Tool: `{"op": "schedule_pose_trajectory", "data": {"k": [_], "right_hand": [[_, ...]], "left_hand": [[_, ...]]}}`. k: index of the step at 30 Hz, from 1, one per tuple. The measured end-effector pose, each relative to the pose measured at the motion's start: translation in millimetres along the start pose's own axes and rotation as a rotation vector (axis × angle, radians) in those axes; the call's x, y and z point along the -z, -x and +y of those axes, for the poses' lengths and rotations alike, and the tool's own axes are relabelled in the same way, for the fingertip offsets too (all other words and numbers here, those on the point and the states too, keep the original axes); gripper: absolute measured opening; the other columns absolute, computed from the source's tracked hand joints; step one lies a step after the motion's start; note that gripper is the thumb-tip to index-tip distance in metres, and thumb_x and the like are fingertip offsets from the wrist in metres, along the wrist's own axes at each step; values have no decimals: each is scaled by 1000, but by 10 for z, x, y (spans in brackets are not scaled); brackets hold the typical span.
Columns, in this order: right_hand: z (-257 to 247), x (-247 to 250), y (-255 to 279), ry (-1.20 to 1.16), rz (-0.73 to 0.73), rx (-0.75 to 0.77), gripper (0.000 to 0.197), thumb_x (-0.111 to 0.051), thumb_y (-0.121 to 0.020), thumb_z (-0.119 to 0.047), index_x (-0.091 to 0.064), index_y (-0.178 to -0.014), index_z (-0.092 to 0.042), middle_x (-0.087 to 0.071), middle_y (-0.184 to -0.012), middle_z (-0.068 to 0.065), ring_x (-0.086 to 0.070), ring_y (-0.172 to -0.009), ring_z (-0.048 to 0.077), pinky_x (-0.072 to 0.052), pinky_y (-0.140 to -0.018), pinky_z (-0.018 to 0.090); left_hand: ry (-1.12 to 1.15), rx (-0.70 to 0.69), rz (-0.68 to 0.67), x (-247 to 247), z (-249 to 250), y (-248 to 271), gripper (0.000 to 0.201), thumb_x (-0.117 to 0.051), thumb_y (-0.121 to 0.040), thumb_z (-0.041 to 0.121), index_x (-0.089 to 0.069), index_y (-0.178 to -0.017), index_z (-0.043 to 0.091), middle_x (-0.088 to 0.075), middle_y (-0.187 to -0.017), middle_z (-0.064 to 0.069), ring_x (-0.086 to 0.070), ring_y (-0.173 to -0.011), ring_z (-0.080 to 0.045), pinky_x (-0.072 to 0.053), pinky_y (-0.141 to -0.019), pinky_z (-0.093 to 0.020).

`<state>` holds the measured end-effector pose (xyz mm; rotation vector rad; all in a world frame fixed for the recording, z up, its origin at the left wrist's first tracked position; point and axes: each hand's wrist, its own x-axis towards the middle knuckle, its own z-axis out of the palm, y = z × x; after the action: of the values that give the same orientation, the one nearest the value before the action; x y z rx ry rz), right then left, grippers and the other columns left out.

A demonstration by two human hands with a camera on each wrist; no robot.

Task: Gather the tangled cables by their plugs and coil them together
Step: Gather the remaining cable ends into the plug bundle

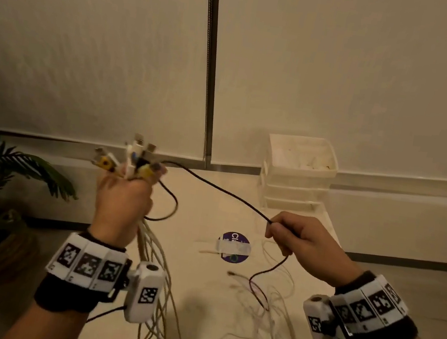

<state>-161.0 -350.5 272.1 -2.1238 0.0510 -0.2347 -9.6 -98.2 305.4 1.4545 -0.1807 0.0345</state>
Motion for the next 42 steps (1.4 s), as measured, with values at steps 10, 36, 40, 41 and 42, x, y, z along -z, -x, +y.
{"op": "schedule_pose_trajectory", "data": {"k": [10,36,40,41,42], "right_hand": [[43,1,-176,0,231,-43,24,-50,-97,-17,-65,-77,-17,-44,-50,-8,-39,-48,6,-36,-53,26],[-77,188,4,-192,-53,-84,24,-50,-98,-12,-72,-90,-12,-47,-55,-5,-42,-52,8,-36,-55,28],[-27,178,1,-134,-59,-59,23,-50,-98,-13,-72,-91,-15,-51,-56,-5,-46,-54,13,-43,-60,32],[-16,180,-9,-122,-48,-56,23,-50,-98,-14,-71,-90,-15,-52,-57,-4,-47,-54,15,-44,-61,32],[3,190,-9,-118,-47,-59,23,-50,-98,-14,-71,-89,-15,-53,-57,-4,-48,-54,16,-45,-61,32]], "left_hand": [[-387,-569,-140,-232,-27,277,30,-65,-87,6,-67,-93,36,-68,-79,18,-67,-81,5,-57,-69,-20],[-521,-254,-33,-387,-107,-119,13,-62,-87,7,-74,-84,12,-72,-76,-9,-64,-69,-25,-51,-63,-37],[-582,-274,57,-389,-118,-123,17,-58,-88,0,-67,-74,6,-63,-64,-9,-58,-63,-30,-40,-53,-27],[-582,-260,112,-379,-145,-157,19,-57,-86,-2,-64,-71,7,-61,-64,-8,-59,-65,-31,-42,-55,-29],[-569,-230,151,-365,-161,-192,21,-55,-85,-4,-62,-69,9,-61,-65,-8,-60,-68,-33,-45,-58,-32]]}}
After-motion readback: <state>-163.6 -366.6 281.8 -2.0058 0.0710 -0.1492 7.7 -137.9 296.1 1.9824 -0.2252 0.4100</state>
